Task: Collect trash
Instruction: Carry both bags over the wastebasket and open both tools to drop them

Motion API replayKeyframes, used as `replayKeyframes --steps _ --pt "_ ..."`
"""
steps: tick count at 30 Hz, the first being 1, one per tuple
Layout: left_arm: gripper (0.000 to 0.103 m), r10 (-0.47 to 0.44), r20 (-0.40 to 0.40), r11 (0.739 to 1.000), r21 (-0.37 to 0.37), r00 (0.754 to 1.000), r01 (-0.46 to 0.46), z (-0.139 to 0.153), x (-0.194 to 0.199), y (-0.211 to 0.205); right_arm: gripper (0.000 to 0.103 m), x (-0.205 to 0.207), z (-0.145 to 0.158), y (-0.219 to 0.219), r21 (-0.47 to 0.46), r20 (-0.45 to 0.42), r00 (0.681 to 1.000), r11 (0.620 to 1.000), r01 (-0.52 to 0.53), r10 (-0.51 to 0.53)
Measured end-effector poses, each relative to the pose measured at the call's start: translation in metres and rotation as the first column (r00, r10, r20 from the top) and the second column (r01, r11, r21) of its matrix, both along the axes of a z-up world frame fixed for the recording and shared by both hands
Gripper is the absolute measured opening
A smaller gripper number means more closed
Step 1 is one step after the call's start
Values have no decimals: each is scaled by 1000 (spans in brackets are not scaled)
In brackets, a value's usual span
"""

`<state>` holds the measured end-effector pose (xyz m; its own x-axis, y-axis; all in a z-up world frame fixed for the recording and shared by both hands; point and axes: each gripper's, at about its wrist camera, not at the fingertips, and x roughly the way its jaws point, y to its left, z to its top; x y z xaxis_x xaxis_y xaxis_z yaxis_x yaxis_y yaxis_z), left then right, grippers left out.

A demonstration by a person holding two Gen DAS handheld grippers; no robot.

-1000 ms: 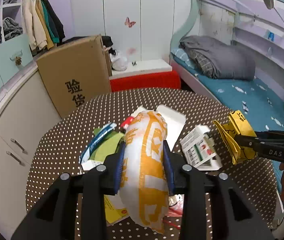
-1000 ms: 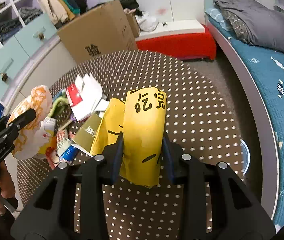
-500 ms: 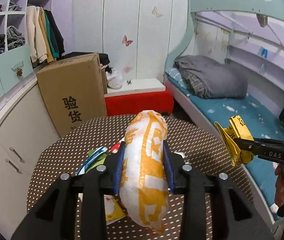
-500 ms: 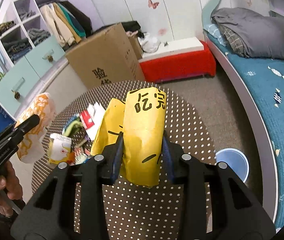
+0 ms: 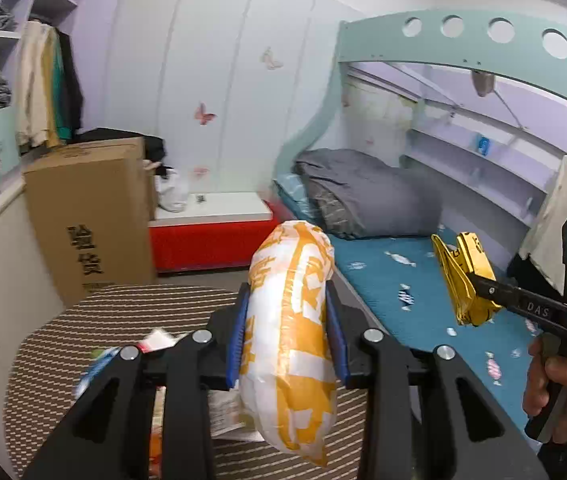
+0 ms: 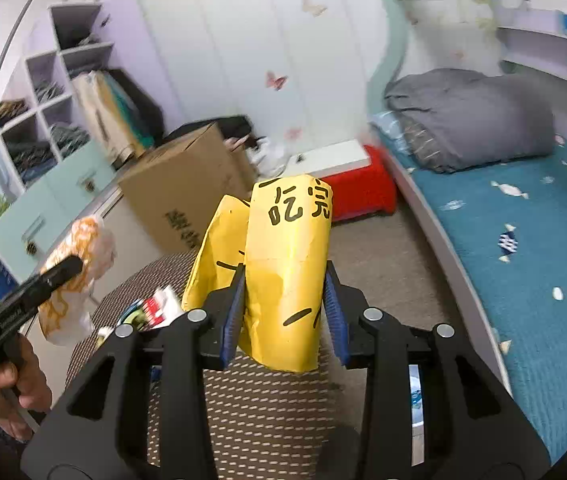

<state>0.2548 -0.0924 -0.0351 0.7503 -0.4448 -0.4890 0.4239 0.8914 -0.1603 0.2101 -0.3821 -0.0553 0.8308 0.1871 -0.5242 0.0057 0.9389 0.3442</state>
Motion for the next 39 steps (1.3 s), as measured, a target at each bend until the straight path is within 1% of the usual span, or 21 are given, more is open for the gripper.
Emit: replayKeyframes --steps 5,8,11,14,20,23,26,27,29,31,32,34,36,37,39 --pt "34 -70 -34 997 -19 997 69 -7 10 -53 37 -9 -3 -50 10 -3 995 995 97 -97" --pt "34 -111 -65 994 -18 992 110 -15 19 -89 37 -12 -16 -81 18 -30 987 987 158 -158" --pt "34 -151 -90 988 -5 984 151 -25 26 -121 38 -12 -33 -105 31 -68 978 980 197 -195" --pt "34 -189 -134 981 10 973 192 -42 33 -156 38 -6 -60 -125 56 -127 967 972 228 -219" --pt "34 -224 -217 970 46 950 240 -77 49 -207 38 11 -114 -150 103 -230 945 960 260 -232" --pt "34 -235 -260 962 74 937 261 -97 56 -228 38 19 -138 -159 126 -278 932 953 274 -231" --pt "34 -240 -289 956 96 927 277 -114 61 -244 39 32 -168 -167 148 -334 915 946 289 -227" --pt "34 -241 -297 954 101 924 282 -118 62 -247 40 37 -182 -169 156 -360 906 944 293 -222" --pt "34 -244 -312 950 114 918 291 -127 64 -255 42 44 -202 -171 171 -395 894 939 297 -211" --pt "34 -244 -331 944 136 911 302 -138 69 -265 51 52 -226 -173 192 -430 881 934 301 -196" --pt "34 -244 -341 940 146 908 307 -144 71 -270 52 56 -237 -175 200 -447 874 931 306 -191" --pt "34 -243 -365 932 170 899 321 -156 74 -279 61 63 -260 -178 231 -483 859 922 311 -169" --pt "34 -245 -391 920 194 887 340 -170 77 -289 68 61 -273 -185 257 -502 845 902 347 -182" --pt "34 -245 -400 916 204 883 347 -176 78 -293 69 59 -274 -188 264 -503 843 894 361 -192" --pt "35 -248 -423 902 226 871 367 -188 80 -303 72 48 -270 -194 278 -483 849 881 382 -216"
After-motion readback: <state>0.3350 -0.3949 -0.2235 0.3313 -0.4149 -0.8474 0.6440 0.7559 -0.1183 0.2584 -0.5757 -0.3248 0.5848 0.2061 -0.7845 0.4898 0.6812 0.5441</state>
